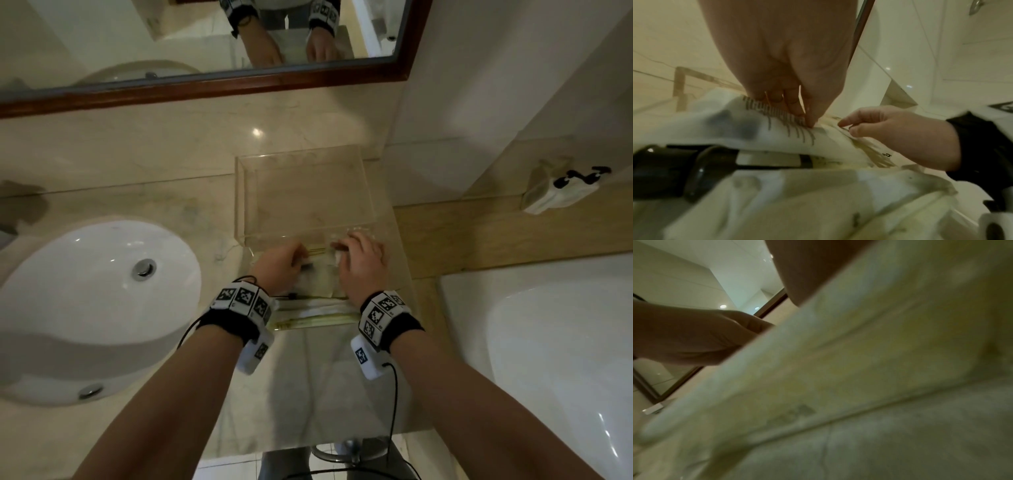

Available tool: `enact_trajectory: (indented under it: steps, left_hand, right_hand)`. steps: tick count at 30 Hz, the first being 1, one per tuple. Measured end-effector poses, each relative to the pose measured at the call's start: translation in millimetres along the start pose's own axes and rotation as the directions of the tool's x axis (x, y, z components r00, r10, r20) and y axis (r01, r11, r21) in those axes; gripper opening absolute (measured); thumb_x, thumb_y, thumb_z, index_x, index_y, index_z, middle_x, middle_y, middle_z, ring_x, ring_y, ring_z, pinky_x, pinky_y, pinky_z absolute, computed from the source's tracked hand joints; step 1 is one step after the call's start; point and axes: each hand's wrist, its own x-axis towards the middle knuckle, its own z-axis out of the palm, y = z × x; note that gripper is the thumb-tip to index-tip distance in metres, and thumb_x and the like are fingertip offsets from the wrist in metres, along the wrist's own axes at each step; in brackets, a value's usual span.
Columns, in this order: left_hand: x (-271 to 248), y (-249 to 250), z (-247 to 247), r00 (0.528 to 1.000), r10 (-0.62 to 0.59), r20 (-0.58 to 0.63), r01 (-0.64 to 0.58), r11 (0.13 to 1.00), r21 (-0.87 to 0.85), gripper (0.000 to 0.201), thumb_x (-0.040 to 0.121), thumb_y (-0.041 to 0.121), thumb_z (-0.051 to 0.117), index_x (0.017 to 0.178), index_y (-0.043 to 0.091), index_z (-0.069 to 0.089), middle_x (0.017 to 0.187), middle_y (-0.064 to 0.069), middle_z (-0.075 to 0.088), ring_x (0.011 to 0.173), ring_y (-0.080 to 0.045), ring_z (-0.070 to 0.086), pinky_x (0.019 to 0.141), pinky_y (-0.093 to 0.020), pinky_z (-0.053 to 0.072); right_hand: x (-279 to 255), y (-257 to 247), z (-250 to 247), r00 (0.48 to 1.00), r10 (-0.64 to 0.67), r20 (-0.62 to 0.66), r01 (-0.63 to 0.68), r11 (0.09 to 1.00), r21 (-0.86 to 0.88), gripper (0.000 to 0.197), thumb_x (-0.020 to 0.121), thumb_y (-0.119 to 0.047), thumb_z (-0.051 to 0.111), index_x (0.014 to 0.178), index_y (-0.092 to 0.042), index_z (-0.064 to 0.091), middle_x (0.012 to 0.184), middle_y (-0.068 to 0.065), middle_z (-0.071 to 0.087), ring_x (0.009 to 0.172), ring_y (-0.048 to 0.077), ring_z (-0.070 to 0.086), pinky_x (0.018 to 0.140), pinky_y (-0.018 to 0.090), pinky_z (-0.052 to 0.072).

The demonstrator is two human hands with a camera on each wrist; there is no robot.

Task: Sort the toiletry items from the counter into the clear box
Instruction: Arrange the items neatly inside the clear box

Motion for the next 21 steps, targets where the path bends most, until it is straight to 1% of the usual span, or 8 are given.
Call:
enact_trajectory:
  steps: [3,9,11,14,15,17,19,21]
  left_hand:
    - [3.4,-9.7,-1.1,0.997,-0.009,-0.078,0.007,1.000,-0.030,0.026,0.094,0.009,0.042,0.113,0.007,0.059,0.114,-0.016,0.065,0.105,-0.032,0.059,0.088,-0.036,0.045]
    - [5.3,-27.7,4.9,0.962,0.008,-0.274,0.002,0.999,0.036,0.025,0.093,0.006,0.043,0.111,0.007,0.061,0.114,-0.015,0.062,0.106,-0.033,0.053,0.091,-0.039,0.041]
    - [2.8,-27.7,8.6,0.947,0.008,-0.320,0.007,0.999,0.046,0.027,0.095,0.009,0.043,0.115,0.010,0.060,0.118,-0.013,0.060,0.110,-0.032,0.051,0.095,-0.039,0.038]
    - [-11.3,-23.7,13.3,0.914,-0.011,-0.405,0.031,0.999,0.045,0.033,0.095,0.016,0.045,0.127,0.015,0.053,0.130,-0.008,0.053,0.122,-0.029,0.044,0.109,-0.040,0.028]
    - [-18.1,-23.3,15.8,0.915,-0.020,-0.403,0.055,0.996,0.075,0.037,0.095,0.022,0.044,0.131,0.018,0.049,0.136,-0.005,0.049,0.128,-0.027,0.040,0.113,-0.040,0.022]
    - [-29.5,-24.7,22.4,0.943,-0.047,-0.329,0.103,0.983,0.154,0.043,0.097,0.034,0.037,0.139,0.025,0.039,0.148,-0.002,0.037,0.140,-0.024,0.027,0.120,-0.042,0.009]
    - [-33.4,-26.0,28.4,0.970,-0.069,-0.235,0.118,0.973,0.200,0.047,0.098,0.041,0.031,0.143,0.029,0.031,0.156,0.000,0.025,0.146,-0.022,0.014,0.121,-0.043,-0.001]
    - [-31.7,-25.4,30.8,0.979,-0.068,-0.194,0.109,0.972,0.209,0.050,0.097,0.045,0.030,0.145,0.030,0.027,0.158,0.000,0.020,0.148,-0.021,0.009,0.121,-0.045,-0.005]
  right_hand:
    - [-4.1,5.7,6.2,0.998,-0.055,-0.022,0.054,0.998,-0.012,0.027,0.092,-0.015,0.047,0.116,-0.016,0.059,0.132,0.005,0.051,0.127,0.025,0.041,0.114,0.046,0.019]
    - [-2.5,7.0,5.2,0.998,-0.062,0.007,0.062,0.997,-0.036,0.028,0.094,-0.016,0.041,0.114,-0.024,0.059,0.130,0.000,0.049,0.128,0.019,0.036,0.112,0.035,0.010]
    - [-1.4,7.0,6.4,0.998,-0.060,0.026,0.061,0.998,-0.031,0.030,0.093,-0.012,0.040,0.114,-0.021,0.058,0.132,0.000,0.048,0.130,0.019,0.035,0.110,0.030,0.006]
    - [-2.2,4.6,7.8,0.996,-0.086,0.006,0.086,0.996,0.039,0.027,0.094,-0.013,0.039,0.111,-0.019,0.058,0.132,0.001,0.050,0.131,0.018,0.036,0.115,0.033,0.006]
    - [-3.2,3.8,8.1,0.995,-0.104,0.003,0.104,0.993,0.048,0.026,0.094,-0.015,0.039,0.113,-0.018,0.057,0.132,0.001,0.050,0.131,0.018,0.036,0.116,0.035,0.007]
    - [-4.0,4.1,10.8,0.990,-0.138,0.017,0.138,0.990,0.023,0.029,0.095,-0.019,0.037,0.119,-0.018,0.054,0.135,0.002,0.049,0.133,0.018,0.035,0.117,0.040,0.010]
    - [-3.5,6.4,14.0,0.988,-0.152,0.034,0.153,0.988,-0.005,0.034,0.095,-0.023,0.035,0.124,-0.018,0.052,0.138,0.002,0.047,0.135,0.019,0.033,0.118,0.043,0.012]
    - [-2.5,8.2,16.6,0.988,-0.148,0.046,0.148,0.989,-0.006,0.036,0.094,-0.024,0.035,0.126,-0.019,0.052,0.140,0.002,0.045,0.136,0.019,0.032,0.118,0.044,0.011]
